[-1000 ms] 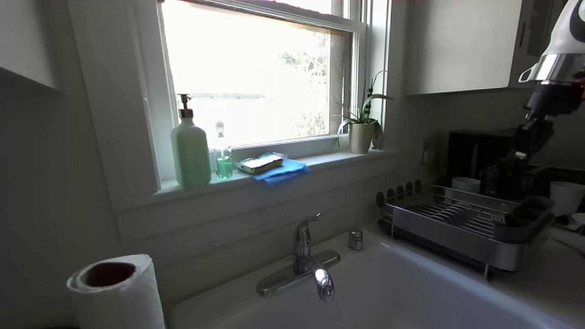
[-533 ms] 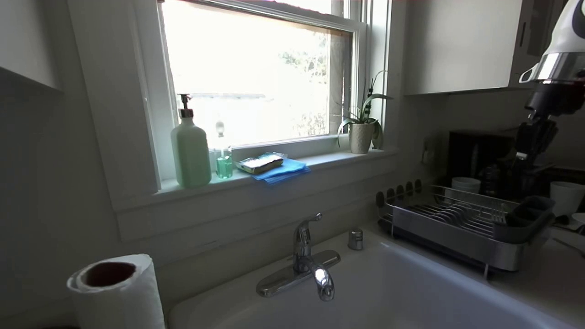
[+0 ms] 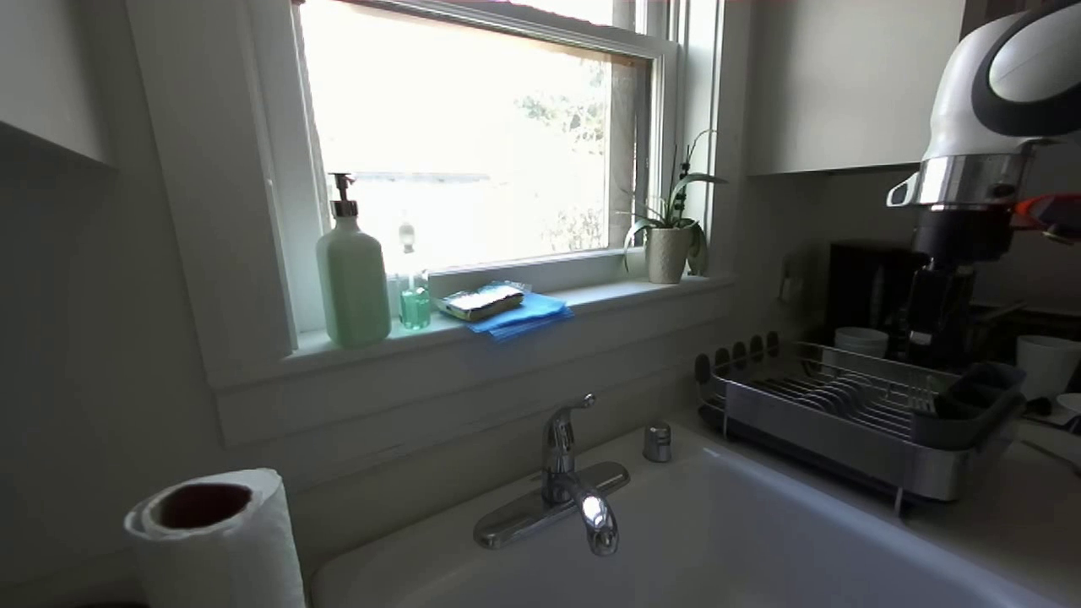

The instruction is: Move the spoon to the right compartment of the utensil drying rack, move the green knife to the middle compartment and then move the fork to the right compartment

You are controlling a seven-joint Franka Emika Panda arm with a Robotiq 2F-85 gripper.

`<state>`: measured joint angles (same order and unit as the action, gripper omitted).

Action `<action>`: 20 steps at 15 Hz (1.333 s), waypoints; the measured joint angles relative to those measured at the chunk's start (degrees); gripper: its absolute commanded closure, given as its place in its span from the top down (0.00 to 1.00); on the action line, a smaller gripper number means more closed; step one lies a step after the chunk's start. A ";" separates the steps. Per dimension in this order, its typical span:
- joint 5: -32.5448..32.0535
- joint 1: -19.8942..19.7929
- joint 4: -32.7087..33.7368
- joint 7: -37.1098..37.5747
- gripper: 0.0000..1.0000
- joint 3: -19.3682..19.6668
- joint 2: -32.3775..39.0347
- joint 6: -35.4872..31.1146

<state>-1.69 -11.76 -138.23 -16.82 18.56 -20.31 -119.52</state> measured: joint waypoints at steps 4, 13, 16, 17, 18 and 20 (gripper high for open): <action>0.00 0.67 -0.02 0.01 0.72 -1.58 3.94 -0.28; -0.83 0.27 0.50 0.06 0.14 -2.23 7.57 -1.14; -1.75 -0.21 0.51 0.25 0.00 -2.22 7.57 -1.89; -2.31 -0.42 0.65 0.36 0.00 -2.22 7.56 -1.93; -2.91 -0.67 0.87 0.40 0.00 -2.22 7.55 -1.92; -4.37 -1.01 1.49 0.63 0.02 -2.22 7.37 -1.91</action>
<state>-6.06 -12.78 -136.74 -16.20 16.34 -12.95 -121.43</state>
